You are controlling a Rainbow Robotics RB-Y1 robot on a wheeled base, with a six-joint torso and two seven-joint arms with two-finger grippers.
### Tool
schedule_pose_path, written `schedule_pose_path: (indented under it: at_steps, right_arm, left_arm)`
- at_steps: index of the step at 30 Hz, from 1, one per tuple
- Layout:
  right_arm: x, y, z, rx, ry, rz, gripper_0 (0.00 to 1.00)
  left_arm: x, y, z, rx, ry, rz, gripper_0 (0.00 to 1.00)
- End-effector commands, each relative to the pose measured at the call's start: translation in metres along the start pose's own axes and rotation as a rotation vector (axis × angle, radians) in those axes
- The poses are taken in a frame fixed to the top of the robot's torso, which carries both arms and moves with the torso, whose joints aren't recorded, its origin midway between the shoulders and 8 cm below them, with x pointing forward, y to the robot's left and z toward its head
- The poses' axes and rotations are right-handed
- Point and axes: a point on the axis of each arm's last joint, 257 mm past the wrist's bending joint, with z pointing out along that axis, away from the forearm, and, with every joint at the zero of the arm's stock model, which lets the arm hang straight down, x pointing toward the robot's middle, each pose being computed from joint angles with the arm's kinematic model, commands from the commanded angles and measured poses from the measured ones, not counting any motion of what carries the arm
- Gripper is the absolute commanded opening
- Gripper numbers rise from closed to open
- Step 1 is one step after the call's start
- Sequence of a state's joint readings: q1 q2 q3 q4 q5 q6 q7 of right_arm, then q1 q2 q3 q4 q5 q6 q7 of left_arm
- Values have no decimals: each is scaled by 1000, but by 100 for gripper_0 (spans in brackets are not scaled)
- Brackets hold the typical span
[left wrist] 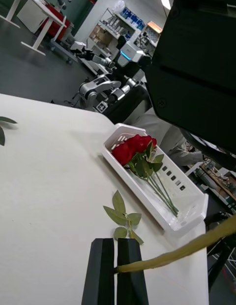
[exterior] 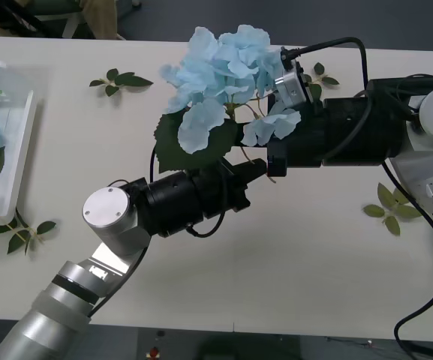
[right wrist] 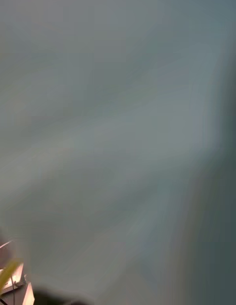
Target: Put the red flowers into the right box and the blue flowers into the left box
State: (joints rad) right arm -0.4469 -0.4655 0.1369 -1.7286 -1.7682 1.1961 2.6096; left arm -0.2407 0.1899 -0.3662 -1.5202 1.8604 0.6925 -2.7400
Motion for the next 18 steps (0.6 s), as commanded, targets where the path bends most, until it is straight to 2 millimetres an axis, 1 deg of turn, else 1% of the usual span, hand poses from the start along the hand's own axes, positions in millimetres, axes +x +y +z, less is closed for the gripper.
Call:
schedule_pose_path:
  at_steps: [1, 5, 6, 7, 9, 10, 11, 12, 18]
  right_arm:
    - [-15, -2, -2, 4, -8, -50, 0]
    - [-15, -3, -2, 5, -9, -46, 0]
    - [-14, -2, -2, 5, -5, -47, 15]
    - [-14, -3, -3, 6, -6, -47, 42]
    - [-14, -6, -4, 15, 1, -60, 81]
    - [-13, -9, -5, 24, 11, -70, 93]
    - [-14, -12, -6, 33, 15, -82, 98]
    - [-13, -14, -7, 40, 20, -87, 100]
    - [-17, -17, -9, 49, 13, -106, 100]
  left_arm:
    - [-19, -6, 6, 13, -42, -36, 0]
    - [-19, -5, 4, 14, -42, -42, 0]
    - [-20, -5, 4, 15, -43, -42, 0]
    - [-20, -5, 4, 15, -43, -43, 0]
    - [-20, -3, 3, 13, -42, -43, 0]
    - [-20, -3, 2, 13, -44, -48, 0]
    - [-21, -3, 1, 14, -45, -48, 0]
    - [-21, -4, 2, 16, -45, -49, 0]
    - [-21, -2, 0, 14, -47, -54, 0]
